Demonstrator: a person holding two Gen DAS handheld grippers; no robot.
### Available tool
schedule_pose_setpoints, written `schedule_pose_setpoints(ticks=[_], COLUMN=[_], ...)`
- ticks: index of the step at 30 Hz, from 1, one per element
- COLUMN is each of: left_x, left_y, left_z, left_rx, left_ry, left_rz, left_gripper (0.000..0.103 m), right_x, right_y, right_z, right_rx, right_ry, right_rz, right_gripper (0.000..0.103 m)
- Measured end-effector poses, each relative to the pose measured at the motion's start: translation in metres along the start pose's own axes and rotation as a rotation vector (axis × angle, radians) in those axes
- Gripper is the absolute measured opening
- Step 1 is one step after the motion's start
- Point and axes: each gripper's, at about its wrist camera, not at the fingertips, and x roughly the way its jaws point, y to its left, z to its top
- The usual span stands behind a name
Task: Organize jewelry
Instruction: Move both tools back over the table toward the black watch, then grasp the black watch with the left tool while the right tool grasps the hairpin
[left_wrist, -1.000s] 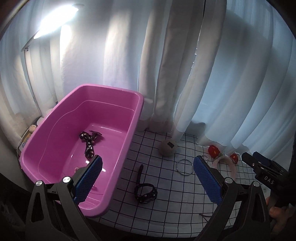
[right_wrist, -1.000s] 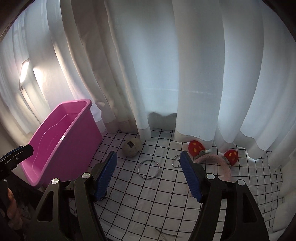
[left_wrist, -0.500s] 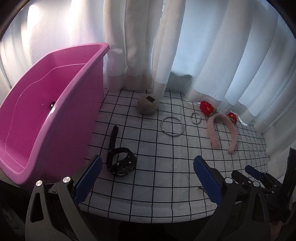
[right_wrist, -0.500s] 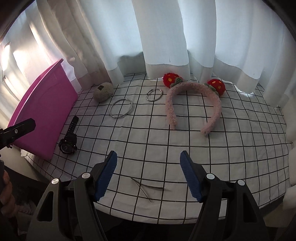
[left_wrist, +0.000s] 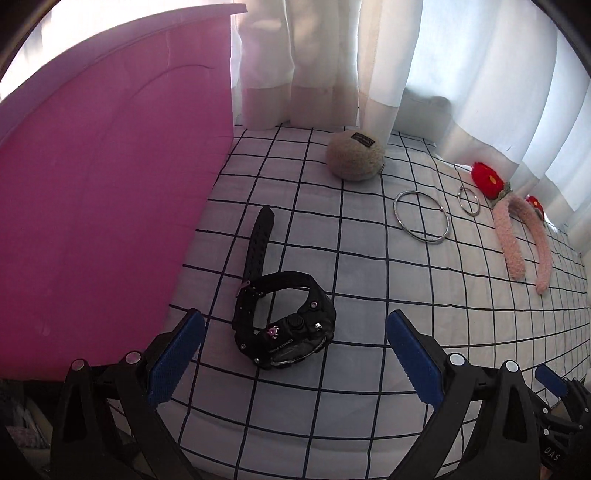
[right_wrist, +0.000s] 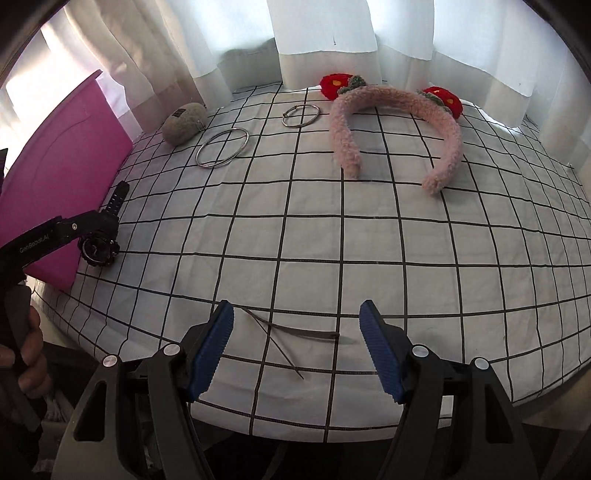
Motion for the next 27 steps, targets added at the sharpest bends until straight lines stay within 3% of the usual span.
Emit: schedule_pose_setpoints(ticks=[14, 27], left_x=[0.037, 0.057], left_y=[0.003, 0.002], left_z=[-0.001, -0.004], left_rx=[0.037, 0.032], left_ry=[0.033, 0.057], left_rz=[0.034, 0.023], left_gripper=[0.097, 0.097], right_x=[0.022, 0.028], right_y=[0.003, 0.016], right_z=[-0.007, -0.011], right_rx=[-0.017, -0.111], right_ry=[0.029, -0.016], right_rz=[-0.039, -0.125], right_gripper=[0.068, 0.069])
